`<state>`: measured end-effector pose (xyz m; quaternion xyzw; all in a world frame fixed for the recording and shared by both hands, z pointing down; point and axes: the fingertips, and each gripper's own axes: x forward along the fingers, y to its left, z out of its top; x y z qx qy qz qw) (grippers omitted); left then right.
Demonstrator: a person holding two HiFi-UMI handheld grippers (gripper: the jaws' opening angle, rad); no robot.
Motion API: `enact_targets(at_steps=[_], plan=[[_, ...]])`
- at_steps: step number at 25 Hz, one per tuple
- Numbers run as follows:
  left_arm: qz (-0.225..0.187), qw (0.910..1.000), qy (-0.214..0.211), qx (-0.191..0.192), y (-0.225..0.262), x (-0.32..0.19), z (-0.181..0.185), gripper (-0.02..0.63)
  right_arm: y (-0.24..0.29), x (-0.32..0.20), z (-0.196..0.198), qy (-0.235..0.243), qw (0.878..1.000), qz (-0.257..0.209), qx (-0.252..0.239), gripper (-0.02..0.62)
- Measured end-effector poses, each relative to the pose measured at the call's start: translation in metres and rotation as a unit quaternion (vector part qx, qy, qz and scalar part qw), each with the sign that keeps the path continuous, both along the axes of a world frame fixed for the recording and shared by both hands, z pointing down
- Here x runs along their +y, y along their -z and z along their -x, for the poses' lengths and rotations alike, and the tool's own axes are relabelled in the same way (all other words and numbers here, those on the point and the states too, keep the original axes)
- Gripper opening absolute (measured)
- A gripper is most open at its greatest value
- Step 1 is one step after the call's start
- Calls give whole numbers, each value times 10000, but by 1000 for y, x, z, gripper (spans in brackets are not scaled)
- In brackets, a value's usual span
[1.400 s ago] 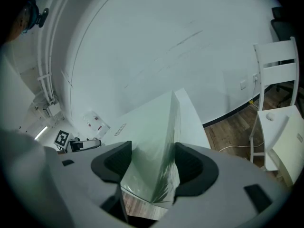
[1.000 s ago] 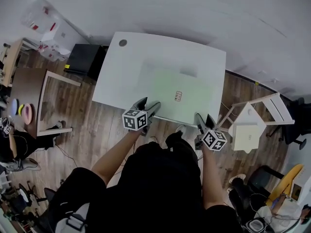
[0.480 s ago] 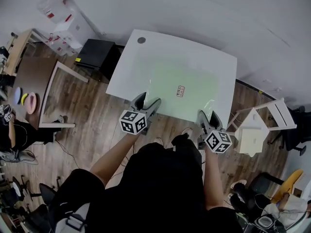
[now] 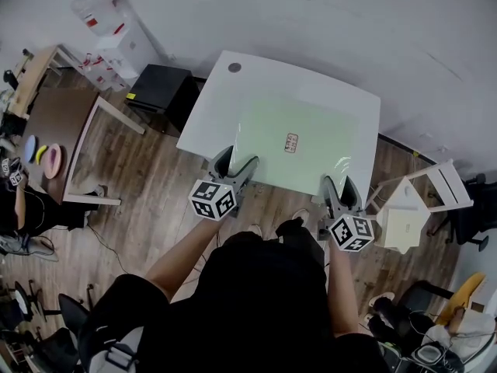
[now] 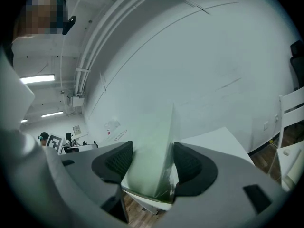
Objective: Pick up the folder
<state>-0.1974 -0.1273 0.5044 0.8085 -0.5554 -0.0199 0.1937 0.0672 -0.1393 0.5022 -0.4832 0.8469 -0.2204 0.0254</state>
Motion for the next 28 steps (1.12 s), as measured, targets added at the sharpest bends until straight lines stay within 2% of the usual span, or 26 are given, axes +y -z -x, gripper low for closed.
enact_targets(at_steps=[16, 28], plan=[[-220, 9995, -194, 153, 17, -3, -25, 324, 31, 13, -25, -464, 9977, -426, 235, 293], [-140, 9995, -105, 270, 10, 0, -25, 324, 32, 12, -23, -383, 9972, -473, 437, 287]])
